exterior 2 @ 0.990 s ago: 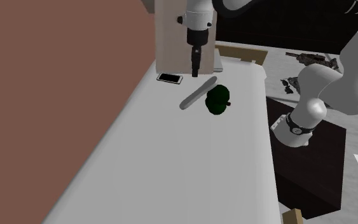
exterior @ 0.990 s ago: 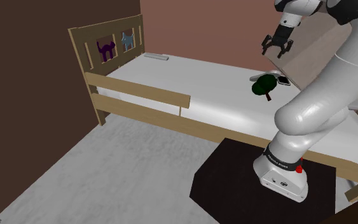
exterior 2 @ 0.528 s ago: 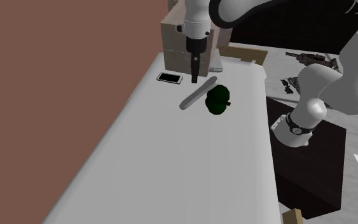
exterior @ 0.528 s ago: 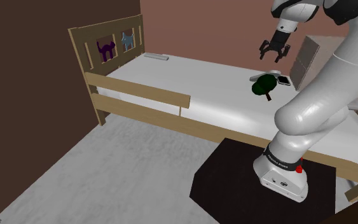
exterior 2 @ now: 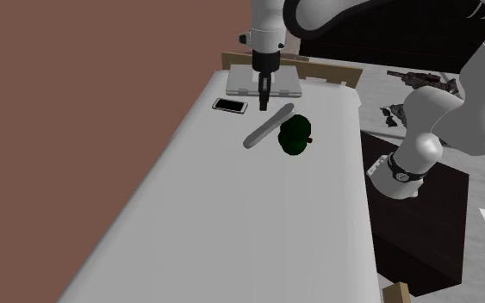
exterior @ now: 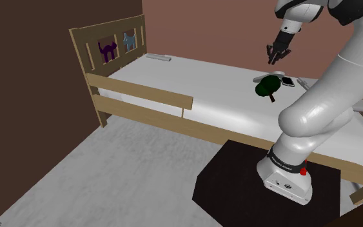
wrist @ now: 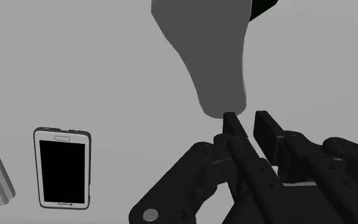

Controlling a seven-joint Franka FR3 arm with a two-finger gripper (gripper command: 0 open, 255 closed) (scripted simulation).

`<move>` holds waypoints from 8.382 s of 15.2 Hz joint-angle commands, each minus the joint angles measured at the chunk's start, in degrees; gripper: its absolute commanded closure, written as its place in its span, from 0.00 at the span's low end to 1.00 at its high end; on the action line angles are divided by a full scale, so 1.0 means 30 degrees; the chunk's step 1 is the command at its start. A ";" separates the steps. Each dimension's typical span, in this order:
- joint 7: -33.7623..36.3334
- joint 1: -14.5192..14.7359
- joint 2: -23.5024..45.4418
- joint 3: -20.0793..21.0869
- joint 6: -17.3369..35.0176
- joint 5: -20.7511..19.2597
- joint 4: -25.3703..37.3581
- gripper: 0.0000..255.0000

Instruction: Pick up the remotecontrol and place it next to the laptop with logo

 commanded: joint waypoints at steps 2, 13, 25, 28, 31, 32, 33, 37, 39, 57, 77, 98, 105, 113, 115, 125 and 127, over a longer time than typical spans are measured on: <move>0.0000 0.0000 0.0000 0.0000 0.0000 0.0000 0.0000 1.00; -0.5466 -0.2306 0.9378 -0.0446 -0.9748 0.4045 0.8266 0.00; -0.5370 -0.1812 0.8503 -0.0229 -0.7583 0.3782 0.5366 0.00; -0.5370 -0.1814 0.8506 -0.0228 -0.7586 0.3783 0.5370 0.00; -0.5370 -0.1814 0.8506 -0.0228 -0.7586 0.3783 0.5370 1.00; -0.5370 -0.1814 0.8508 -0.0228 -0.7587 0.3784 0.5373 1.00; -0.5370 -0.1815 0.8509 -0.0228 -0.7587 0.3784 0.5374 1.00; -0.5370 -0.1814 0.8510 -0.0228 -0.7585 0.3785 0.5373 1.00; -0.5370 -0.1813 0.8503 -0.0229 -0.7583 0.3782 0.5366 1.00; -0.4664 -0.1984 0.7550 -0.0471 -1.1742 0.3333 0.8794 1.00; -0.4269 -0.3175 0.8560 -0.0556 -1.7408 0.3976 1.5438 1.00; -0.9402 -0.4324 0.1257 -0.2796 -1.5997 -0.2478 0.7767 1.00; -1.1135 -0.5135 -0.0072 -0.3624 -1.5162 -0.4217 0.6079 1.00; -1.0699 -0.5128 -0.0492 -0.3590 -1.3093 -0.4314 0.3663 1.00; -1.0627 -0.5137 -0.0535 -0.3599 -1.2581 -0.4322 0.3114 1.00; -1.0452 -0.5211 -0.0409 -0.3730 -1.0031 -0.4250 0.0657 1.00; -1.0452 -0.5229 -0.0316 -0.3769 -0.9520 -0.4211 0.0219 1.00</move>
